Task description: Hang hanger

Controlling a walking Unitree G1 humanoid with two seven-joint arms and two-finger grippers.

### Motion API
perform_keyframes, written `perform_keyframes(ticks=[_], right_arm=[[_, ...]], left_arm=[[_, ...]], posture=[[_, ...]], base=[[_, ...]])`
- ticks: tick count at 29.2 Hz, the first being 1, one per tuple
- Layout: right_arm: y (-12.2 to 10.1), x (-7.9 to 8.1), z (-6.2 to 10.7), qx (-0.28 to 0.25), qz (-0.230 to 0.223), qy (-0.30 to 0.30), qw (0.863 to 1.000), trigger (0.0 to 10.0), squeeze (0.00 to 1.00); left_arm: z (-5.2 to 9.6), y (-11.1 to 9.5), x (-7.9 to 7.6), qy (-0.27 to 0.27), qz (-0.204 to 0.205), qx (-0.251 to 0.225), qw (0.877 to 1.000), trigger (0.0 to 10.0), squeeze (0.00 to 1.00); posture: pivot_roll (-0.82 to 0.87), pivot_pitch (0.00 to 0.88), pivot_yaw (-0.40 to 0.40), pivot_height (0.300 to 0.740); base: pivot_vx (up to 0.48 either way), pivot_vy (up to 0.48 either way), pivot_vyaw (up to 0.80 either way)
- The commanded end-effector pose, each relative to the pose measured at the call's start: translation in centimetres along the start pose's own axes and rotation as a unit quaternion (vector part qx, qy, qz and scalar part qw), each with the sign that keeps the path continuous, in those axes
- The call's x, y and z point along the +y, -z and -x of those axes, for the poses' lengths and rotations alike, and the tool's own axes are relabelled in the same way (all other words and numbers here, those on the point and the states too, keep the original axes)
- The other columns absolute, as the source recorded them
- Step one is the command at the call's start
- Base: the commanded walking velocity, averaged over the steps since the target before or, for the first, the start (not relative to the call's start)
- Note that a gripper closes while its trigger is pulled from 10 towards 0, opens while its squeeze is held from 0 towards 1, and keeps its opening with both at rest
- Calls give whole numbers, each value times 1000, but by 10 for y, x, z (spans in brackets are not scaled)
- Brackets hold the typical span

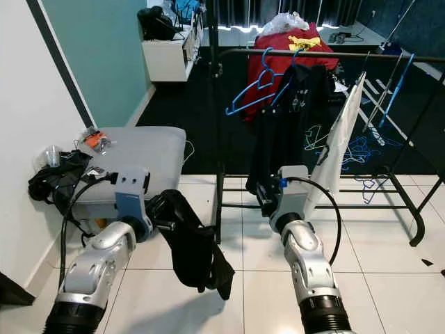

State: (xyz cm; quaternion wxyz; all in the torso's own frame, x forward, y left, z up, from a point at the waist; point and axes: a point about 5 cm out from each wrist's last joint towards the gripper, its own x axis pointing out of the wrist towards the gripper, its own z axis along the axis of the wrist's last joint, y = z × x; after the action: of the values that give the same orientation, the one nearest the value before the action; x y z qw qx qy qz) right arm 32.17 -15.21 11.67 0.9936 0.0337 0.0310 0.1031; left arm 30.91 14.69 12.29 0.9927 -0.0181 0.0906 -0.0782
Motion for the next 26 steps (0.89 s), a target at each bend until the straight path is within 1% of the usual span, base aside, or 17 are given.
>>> perform_keyframes(ticks=[1,6,8,13,17,26], right_arm=[[-3,6,-3,-10,4,-19,1000,10000,0],[-3,11,-4,-10,25,-40,999,10000,0],[-3,14,-4,-9,37,-50,998,10000,0],[-2,15,-4,-8,42,-53,998,10000,0],[-1,11,-3,-11,25,-40,999,10000,0],[-2,11,-3,-14,27,-47,998,10000,0]], left_arm=[[3,-5,1,-10,9,-19,1000,10000,0],[2,-6,3,-18,16,-25,999,10000,0],[1,-8,4,-22,18,-27,999,10000,0],[0,-8,4,-24,18,-29,999,10000,0],[0,-8,3,-24,19,-29,999,10000,0],[0,-9,4,-30,22,-32,999,10000,0]], posture=[[10,16,6,740],[10,13,5,740],[10,12,4,740],[8,11,5,740],[7,11,3,740],[7,10,1,740]], base=[[0,0,0],[217,0,0],[304,0,700],[319,0,800],[356,0,0],[369,0,0]])
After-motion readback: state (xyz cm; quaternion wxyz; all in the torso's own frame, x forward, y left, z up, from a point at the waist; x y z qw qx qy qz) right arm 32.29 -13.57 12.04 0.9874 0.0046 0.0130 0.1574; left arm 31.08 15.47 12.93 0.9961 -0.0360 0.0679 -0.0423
